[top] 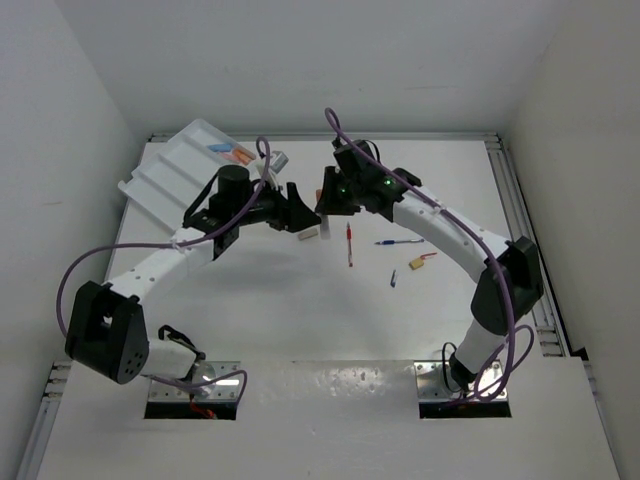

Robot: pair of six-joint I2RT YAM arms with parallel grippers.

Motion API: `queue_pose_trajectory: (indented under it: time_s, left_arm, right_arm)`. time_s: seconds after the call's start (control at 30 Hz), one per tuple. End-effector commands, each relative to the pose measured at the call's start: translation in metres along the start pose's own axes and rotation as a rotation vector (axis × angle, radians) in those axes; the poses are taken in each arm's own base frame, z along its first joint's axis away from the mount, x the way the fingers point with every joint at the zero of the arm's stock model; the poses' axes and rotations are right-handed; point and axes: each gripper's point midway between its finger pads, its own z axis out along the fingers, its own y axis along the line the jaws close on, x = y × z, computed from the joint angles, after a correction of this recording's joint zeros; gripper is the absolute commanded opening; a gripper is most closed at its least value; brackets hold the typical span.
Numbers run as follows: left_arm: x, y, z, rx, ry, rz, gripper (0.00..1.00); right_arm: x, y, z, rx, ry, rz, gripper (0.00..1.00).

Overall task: Sort the stationery into containers
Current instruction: Place the pen in the storage box.

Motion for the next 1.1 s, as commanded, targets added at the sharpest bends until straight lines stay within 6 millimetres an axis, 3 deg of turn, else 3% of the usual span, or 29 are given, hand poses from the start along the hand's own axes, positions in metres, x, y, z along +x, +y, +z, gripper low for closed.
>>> queue_pose_trajectory:
  time_s: [0.0,0.33,0.7,0.9,1.07]
  left_arm:
    - [-0.017,-0.011,0.006,0.026,-0.039,0.040,0.70]
    - [-0.010,0.001,0.019,-0.004,-0.011,0.019,0.68]
    - [-0.005,-0.001,0.026,0.037,0.003,-0.028,0.39]
    - [-0.007,-0.005,0.028,0.057,0.000,-0.043,0.44]
    - [-0.004,-0.002,0.031,0.055,0.009,-0.056,0.41]
  right_arm:
    - [-0.018,0.013,-0.005,-0.037,-0.036,0.045,0.00]
    - [-0.016,0.024,-0.004,-0.085,-0.008,0.066,0.00]
    - [-0.014,0.028,-0.006,-0.108,0.002,0.071,0.00]
    - [-0.015,0.029,-0.006,-0.111,0.000,0.069,0.00]
    - [-0.016,0.032,-0.007,-0.122,-0.002,0.066,0.00]
